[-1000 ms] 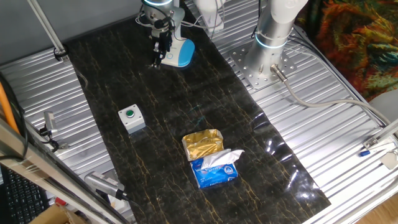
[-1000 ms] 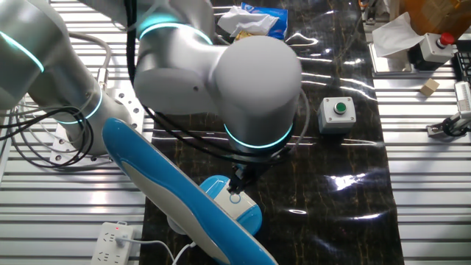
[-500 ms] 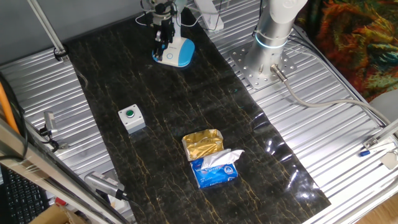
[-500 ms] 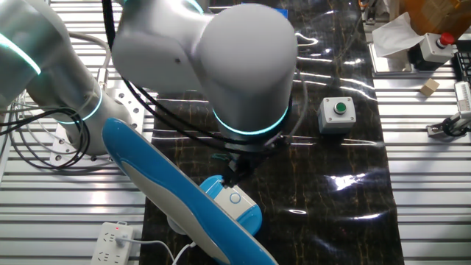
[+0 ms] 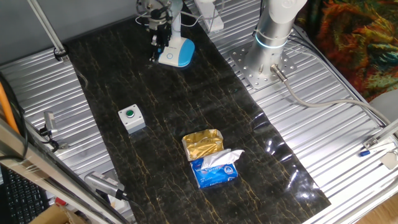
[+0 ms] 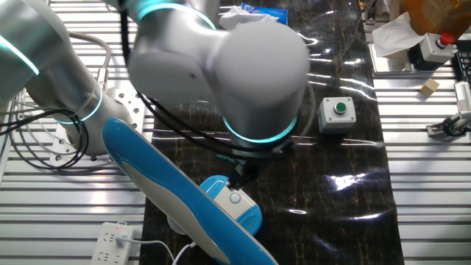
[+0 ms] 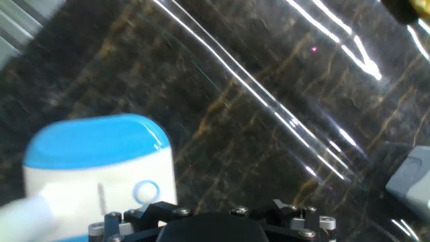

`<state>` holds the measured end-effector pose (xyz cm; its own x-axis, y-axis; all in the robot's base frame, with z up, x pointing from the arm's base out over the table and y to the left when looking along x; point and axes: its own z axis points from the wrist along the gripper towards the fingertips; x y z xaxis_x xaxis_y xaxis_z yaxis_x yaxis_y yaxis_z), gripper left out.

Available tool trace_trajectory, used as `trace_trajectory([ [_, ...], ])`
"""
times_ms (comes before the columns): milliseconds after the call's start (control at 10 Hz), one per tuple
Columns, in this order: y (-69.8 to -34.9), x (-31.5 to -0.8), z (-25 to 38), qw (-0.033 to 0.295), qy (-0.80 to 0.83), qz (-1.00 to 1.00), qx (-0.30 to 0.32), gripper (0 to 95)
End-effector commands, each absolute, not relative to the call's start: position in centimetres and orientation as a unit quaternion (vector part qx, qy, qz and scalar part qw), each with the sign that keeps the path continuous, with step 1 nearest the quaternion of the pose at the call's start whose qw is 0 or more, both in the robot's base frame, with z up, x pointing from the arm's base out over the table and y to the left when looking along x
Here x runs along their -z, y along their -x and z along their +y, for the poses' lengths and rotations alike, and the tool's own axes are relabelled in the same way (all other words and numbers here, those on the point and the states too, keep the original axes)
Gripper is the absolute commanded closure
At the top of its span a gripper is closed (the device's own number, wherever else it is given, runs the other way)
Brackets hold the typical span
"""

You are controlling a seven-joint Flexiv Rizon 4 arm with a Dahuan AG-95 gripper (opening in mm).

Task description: Turn on the desk lamp by pressing the button

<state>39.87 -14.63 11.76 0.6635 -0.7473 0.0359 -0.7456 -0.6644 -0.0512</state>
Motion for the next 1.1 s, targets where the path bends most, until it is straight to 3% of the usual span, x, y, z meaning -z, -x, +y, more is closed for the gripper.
trace_trajectory([
  [100,-40.48,-11.26,-14.80,0.018,0.912,0.409,0.025,0.0],
  [1100,-40.46,-11.27,-14.80,0.025,0.908,0.418,0.026,0.0],
])
